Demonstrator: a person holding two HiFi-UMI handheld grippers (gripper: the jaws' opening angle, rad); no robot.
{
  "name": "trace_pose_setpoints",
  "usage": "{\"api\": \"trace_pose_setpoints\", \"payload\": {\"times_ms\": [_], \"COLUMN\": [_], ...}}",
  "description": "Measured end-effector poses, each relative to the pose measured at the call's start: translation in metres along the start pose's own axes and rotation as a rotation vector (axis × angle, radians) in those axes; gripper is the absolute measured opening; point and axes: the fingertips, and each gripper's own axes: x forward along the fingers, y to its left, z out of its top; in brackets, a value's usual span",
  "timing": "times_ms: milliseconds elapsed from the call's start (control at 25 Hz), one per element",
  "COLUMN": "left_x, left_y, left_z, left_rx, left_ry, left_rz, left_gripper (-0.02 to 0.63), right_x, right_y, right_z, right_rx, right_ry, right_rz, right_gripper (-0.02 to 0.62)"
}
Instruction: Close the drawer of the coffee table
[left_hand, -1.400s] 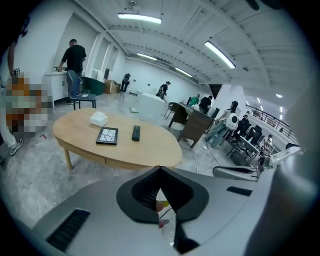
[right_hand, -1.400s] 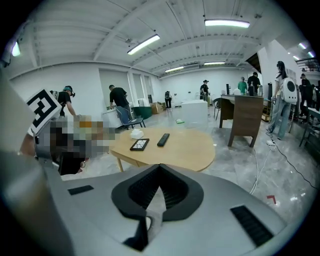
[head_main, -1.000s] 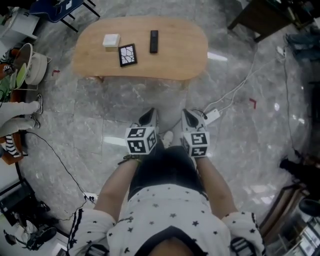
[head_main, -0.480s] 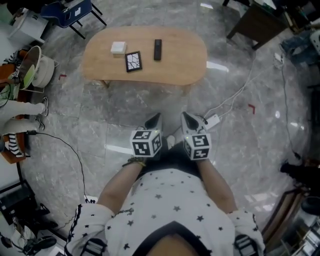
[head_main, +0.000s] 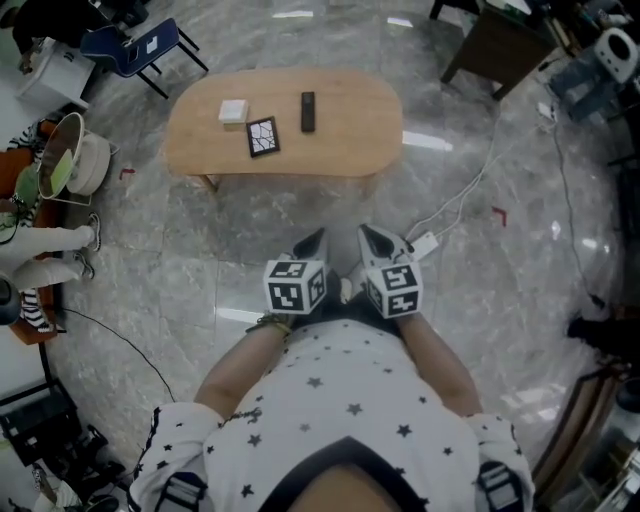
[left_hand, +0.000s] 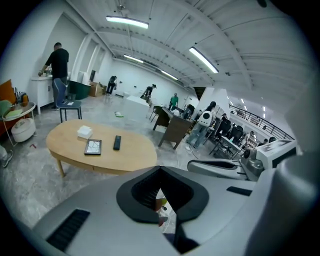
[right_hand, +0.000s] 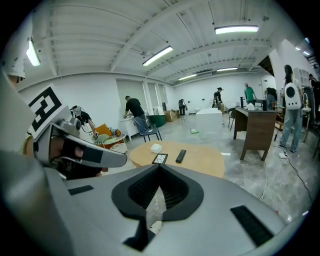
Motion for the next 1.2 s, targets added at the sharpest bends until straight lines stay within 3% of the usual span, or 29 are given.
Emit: {"api": "trace_pose_setpoints", "payload": {"times_ms": [480, 1200], "left_x": [-0.002, -0.009], "left_y": [-0.005, -0.009], "left_z": [0.009, 0.004], "left_rx": [0.013, 0.019], "left_ry": [-0.035, -0.039], "left_rz": [0.008, -0.007], "left_gripper": [0.008, 0.008], "right_x": [-0.006, -0.014], "right_y": [0.01, 0.01], "right_z": [0.008, 0.009], "right_rx": [-0.025, -0.023], "right_ry": [-0.005, -0.03], "right_rz": [0.041, 0.009], "right_gripper": [0.008, 0.007]}}
